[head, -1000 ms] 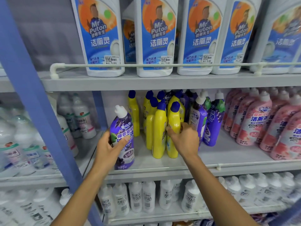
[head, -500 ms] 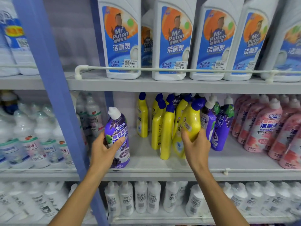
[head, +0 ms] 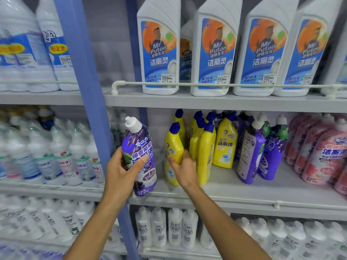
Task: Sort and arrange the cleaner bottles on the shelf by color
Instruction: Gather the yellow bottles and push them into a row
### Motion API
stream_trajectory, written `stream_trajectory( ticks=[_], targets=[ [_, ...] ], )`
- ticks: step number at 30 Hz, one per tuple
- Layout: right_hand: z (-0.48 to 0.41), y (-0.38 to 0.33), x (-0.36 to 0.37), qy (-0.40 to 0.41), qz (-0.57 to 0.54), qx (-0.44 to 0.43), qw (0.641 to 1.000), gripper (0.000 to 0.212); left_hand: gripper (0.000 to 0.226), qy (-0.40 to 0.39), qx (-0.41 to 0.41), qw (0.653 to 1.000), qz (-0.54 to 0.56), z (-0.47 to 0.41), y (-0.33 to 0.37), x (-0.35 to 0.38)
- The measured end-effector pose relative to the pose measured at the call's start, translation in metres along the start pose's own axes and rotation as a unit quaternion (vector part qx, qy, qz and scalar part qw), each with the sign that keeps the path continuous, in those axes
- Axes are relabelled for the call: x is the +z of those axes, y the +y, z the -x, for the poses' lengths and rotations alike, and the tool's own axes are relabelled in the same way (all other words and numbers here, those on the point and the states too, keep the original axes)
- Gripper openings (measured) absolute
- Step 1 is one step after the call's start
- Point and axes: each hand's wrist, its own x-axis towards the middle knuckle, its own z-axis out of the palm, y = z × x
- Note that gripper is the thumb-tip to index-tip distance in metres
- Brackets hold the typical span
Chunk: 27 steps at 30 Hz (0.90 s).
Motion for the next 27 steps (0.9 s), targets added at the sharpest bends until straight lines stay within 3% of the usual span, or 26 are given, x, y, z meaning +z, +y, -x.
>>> stream_trajectory(
  ticks=[5,10,15,19,24,27],
  targets=[
    [-0.007,-0.003,0.016,0.0,-0.015,0.02,1.0,0.053,0.042,-0.004,0.0,1.0,0.004,0.007,0.007,-0.005],
    [-0.006,-0.005,-0.006,-0.045,-0.06,0.021,0.997,0.044,0.042,-0.02,-0.006,1.0,0.01,0.012,0.011,0.008],
    [0.014,-0.016,-0.067,-0.093,-0.229,0.053,0.968,0.048,0.039,-0.05,-0.006,0.998,0.022,0.019,0.017,0.046],
    [0.029,-0.003,-0.13,-0.074,-0.333,0.097,0.935,0.069,0.04,-0.092,-0.01,0.995,0.039,0.029,0.019,0.093],
    [0.038,0.041,-0.211,0.002,-0.342,0.104,0.934,0.058,0.038,-0.135,-0.019,0.989,0.064,0.041,0.018,0.174],
    [0.036,0.071,-0.264,0.065,-0.321,0.118,0.938,0.062,0.037,-0.139,-0.04,0.987,0.068,0.046,0.005,0.228]
  ],
)
